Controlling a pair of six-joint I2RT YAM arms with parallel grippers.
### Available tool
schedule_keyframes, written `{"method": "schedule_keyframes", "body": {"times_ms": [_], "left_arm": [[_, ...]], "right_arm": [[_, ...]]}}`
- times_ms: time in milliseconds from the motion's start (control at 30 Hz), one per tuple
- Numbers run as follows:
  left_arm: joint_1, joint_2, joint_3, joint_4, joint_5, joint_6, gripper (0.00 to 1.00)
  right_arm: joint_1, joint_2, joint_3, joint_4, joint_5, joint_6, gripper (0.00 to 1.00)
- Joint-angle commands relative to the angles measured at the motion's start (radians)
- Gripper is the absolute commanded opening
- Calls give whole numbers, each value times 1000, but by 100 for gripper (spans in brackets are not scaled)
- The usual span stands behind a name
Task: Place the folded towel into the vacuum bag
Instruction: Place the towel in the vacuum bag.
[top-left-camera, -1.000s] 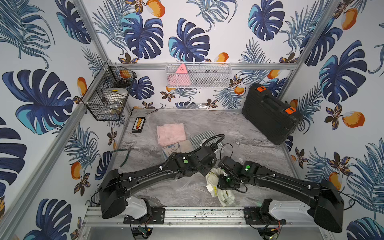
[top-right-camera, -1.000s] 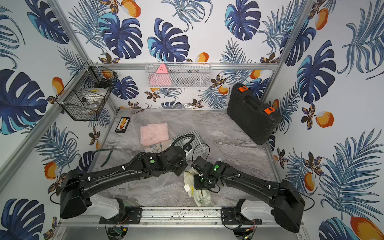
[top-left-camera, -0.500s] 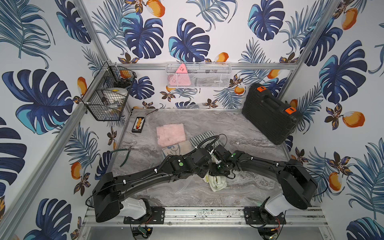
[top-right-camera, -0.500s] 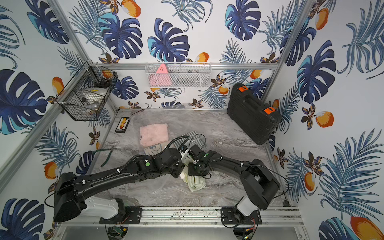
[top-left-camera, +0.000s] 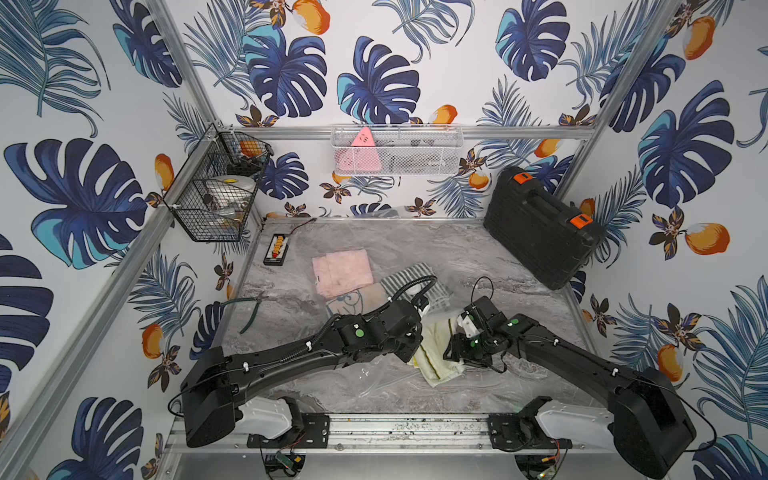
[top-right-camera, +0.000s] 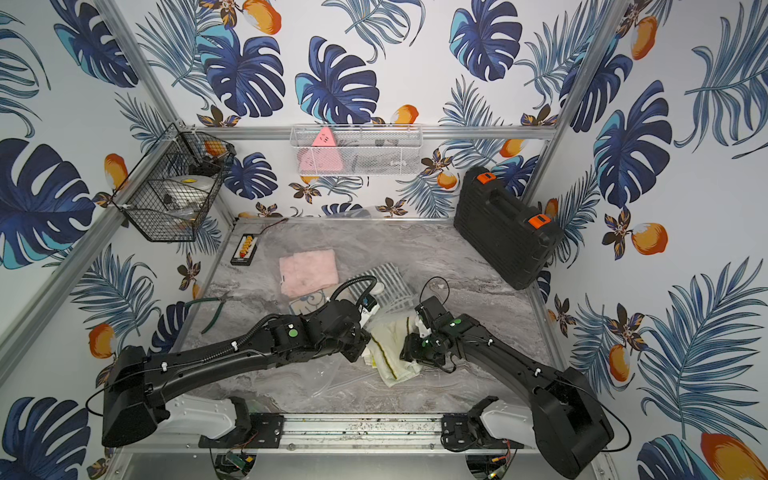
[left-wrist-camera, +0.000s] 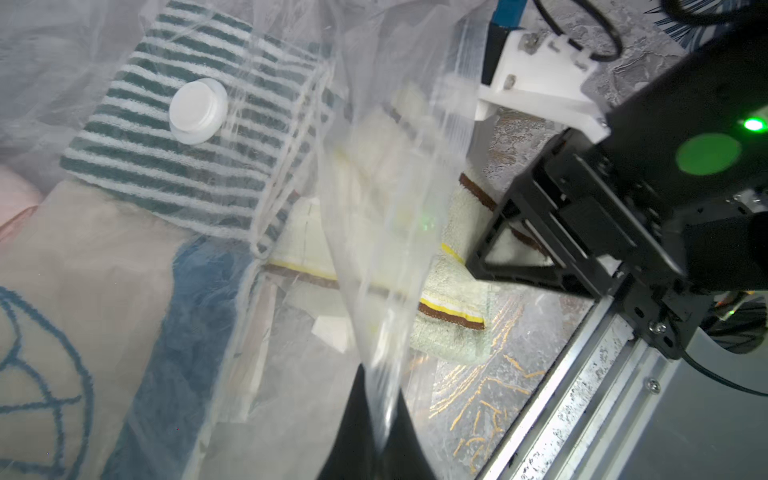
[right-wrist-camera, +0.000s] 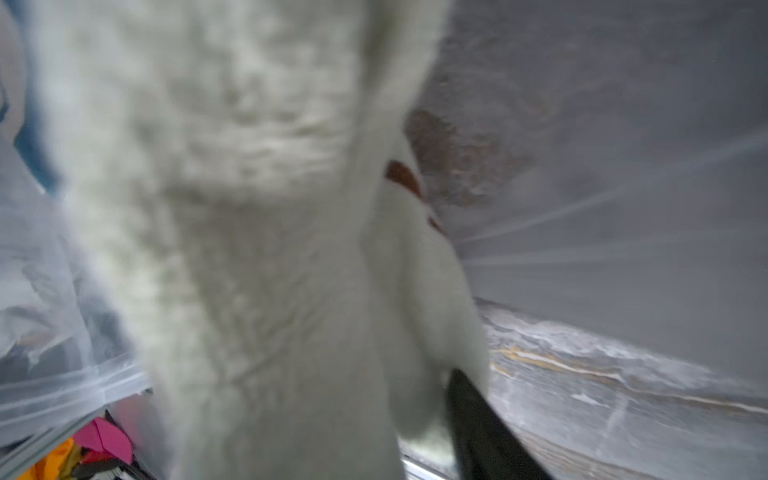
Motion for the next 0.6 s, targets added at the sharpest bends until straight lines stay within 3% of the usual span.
{"method": "schedule_keyframes", "body": {"times_ms": [0,100,300,400,467,567], "left_arm": [[-13,13,9,0,97,26,0],[-28,42,15,10,164,52,0],[-24,103,14,-9,132,81,0],[-16,111,10,6,151,80,0],[-11,114,9,10,167,73,0],[0,109,13,-19,177,62,8]], "right_arm": [[-41,55,7,103,126,95,18],[-56,112,19,277,131,204,6],[-64,164,32,404,191,284,4],[-83,299,77,418,101,215,14],[-90,340,102,380,80,179,33],[-92,243,79,312,117,153,57]]}}
